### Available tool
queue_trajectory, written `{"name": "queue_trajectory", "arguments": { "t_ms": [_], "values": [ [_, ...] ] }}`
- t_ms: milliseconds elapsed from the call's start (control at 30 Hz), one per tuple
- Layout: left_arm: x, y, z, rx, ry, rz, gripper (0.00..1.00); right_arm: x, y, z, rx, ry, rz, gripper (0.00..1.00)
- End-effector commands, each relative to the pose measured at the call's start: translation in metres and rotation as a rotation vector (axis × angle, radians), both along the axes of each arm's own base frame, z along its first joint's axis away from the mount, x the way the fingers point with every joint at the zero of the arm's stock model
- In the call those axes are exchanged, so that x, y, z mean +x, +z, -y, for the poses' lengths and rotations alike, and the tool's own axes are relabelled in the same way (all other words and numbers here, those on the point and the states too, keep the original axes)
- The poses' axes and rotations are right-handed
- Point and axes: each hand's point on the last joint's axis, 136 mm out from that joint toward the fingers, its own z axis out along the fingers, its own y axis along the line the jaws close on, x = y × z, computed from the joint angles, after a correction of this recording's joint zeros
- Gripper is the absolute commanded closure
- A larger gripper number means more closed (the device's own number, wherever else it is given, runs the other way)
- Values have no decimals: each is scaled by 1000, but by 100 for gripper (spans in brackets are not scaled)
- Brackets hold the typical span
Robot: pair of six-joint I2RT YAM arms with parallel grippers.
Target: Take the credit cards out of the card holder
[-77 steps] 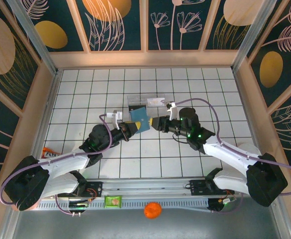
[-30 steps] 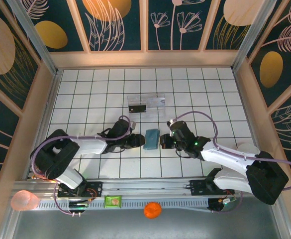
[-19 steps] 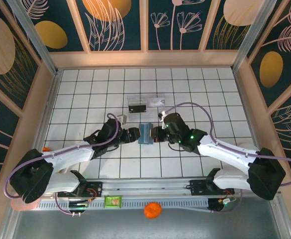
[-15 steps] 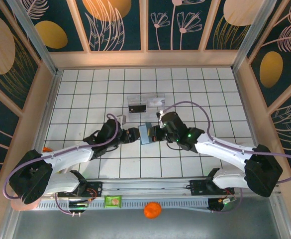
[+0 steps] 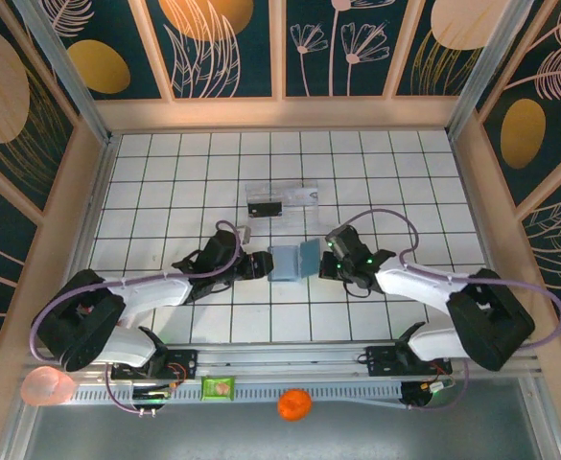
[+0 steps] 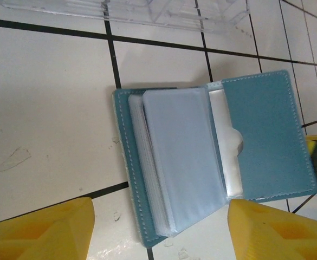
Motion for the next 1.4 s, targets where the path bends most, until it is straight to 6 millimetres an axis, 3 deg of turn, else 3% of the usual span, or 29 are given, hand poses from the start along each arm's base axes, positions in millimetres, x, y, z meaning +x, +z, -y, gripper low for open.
{"name": "queue_trajectory", "arguments": {
  "t_ms": [0,100,233,400,600,733,833,967,1100,1267,1367],
  "values": [
    [11,17,16,-47,-37,49,37,2,-16,16,-103,-38,-16,100],
    [14,19,24,-62,-62,48,40,3,-22,23,-152,-58,-24,100],
    [16,19,35,-65,-94,48,47,4,-27,29,-186,-74,-25,71],
    [20,18,47,-70,-122,41,55,4,-21,34,-192,-91,-5,52],
    [21,14,52,-60,-136,35,55,10,15,46,-201,-120,77,42],
    [23,11,51,-53,-127,32,56,17,53,50,-175,-140,164,41],
    [25,11,45,-30,-100,44,54,23,89,33,-56,-90,255,41],
    [26,8,35,4,-62,51,54,24,121,-10,138,57,315,43],
    [24,10,31,3,-52,56,53,29,111,-23,154,64,265,44],
    [22,12,27,14,-57,72,53,15,122,-72,313,268,272,44],
    [23,12,28,17,-57,71,53,14,112,-82,337,288,240,51]
  ]
}}
